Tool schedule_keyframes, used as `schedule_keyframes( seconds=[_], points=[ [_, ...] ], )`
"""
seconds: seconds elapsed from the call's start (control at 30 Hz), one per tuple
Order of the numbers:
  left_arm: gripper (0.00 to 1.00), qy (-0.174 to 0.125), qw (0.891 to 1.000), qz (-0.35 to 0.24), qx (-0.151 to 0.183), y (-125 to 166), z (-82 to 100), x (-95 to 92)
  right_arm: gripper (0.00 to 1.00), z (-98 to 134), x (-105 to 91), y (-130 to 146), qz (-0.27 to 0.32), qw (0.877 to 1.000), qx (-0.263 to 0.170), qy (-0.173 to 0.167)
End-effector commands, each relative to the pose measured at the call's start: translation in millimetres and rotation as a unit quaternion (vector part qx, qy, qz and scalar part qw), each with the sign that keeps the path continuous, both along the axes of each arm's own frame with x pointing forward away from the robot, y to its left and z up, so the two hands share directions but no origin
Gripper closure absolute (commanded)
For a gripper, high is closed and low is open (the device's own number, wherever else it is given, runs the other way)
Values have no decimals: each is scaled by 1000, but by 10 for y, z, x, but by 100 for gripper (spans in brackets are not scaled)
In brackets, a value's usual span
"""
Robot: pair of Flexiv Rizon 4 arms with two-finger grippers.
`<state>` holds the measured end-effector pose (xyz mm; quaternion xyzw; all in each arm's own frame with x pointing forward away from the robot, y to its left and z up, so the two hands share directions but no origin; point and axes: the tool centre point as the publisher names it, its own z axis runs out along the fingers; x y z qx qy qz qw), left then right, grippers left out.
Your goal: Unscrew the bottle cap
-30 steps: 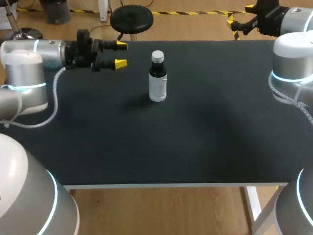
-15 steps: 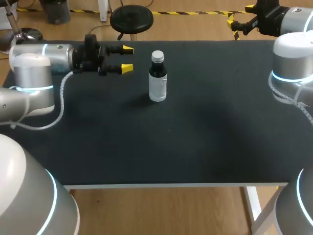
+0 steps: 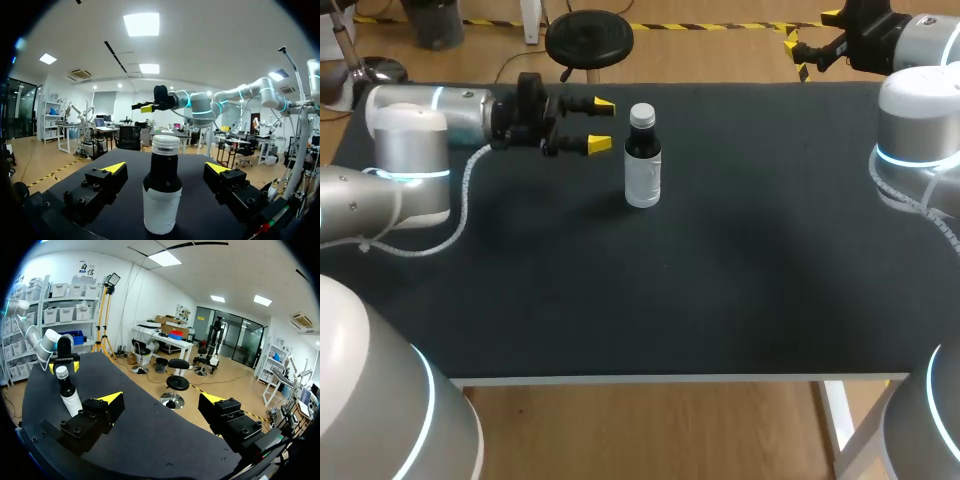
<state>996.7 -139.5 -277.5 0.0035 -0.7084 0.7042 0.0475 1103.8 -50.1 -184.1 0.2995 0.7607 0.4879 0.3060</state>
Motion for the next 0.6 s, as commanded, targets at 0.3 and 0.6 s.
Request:
schedule_keyframes(
  seconds=[0.3,0.6],
  points=[
    [0,-11,999,-38,-2,-261,-84,94,0,1,3,-3,0,1000,0,1],
    [0,-15,998,-57,-4,-367,-89,72,0,1,3,-3,0,1000,0,1]
  ],
)
